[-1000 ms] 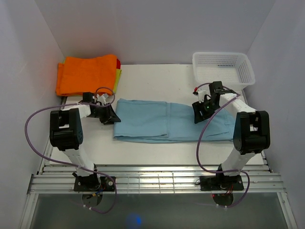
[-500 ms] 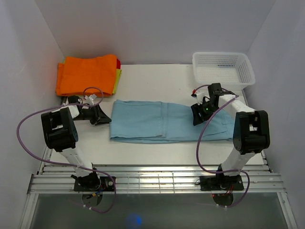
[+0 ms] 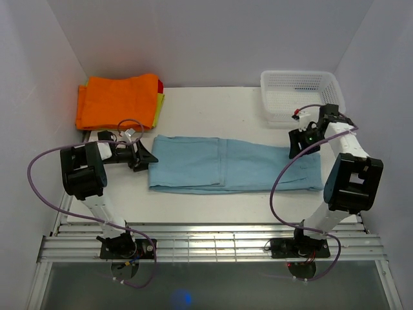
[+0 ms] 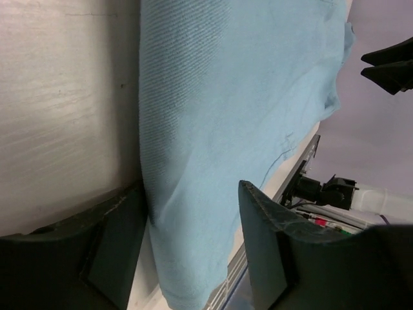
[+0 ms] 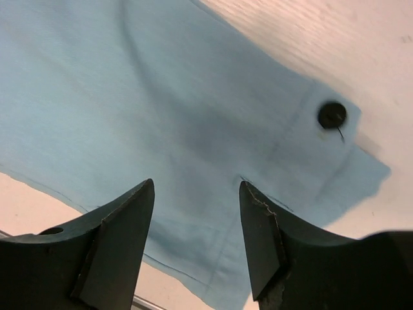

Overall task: Fold and stack the trousers
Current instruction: Fold the trousers

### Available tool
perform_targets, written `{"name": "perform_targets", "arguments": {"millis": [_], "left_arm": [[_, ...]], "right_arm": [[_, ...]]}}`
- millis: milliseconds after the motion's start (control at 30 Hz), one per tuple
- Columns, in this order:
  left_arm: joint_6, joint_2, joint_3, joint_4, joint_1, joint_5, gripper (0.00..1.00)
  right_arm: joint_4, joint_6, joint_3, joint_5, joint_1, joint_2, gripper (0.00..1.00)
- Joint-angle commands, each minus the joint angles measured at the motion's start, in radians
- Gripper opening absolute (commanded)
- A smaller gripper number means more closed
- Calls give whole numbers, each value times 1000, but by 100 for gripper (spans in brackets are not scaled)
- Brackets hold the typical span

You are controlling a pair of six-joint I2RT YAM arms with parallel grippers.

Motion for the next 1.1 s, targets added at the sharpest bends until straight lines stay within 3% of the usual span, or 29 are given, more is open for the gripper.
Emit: {"name": "perform_targets", "arguments": {"millis": [0,33,133,167,233,500,700,867,1067], "left_arm": [[-17,24,-41,67,-21,-42,67],[-24,29,-44,87,-21,-44,62],[-50,39,-44,113,-20,-36,33],[-54,42,-43,109,-18,-36,16],[-40,30,-37,86,-3,-50,2],[161,-54,77,-176,176,-19,0],[288,-212,140,-325,184,4,0],[270,-307,206,-381,167,19,0],[106,-376,281,-397,16,27,0]], "right_arm": [[-56,-95,-19,33,-69,-25,61],[-48,-106,-27,24,-78,-19,60],[25,-85,-46,19,-87,11,54],[50,-71,-46,22,-89,19,53],[99,-48,-33,29,-90,53,49],[57,-28,-20,-100,-89,59,49],[52,6,-12,-123,-89,7,52],[35,41,-9,-119,-89,37,63],[67,98,-27,-80,-93,100,77]]}}
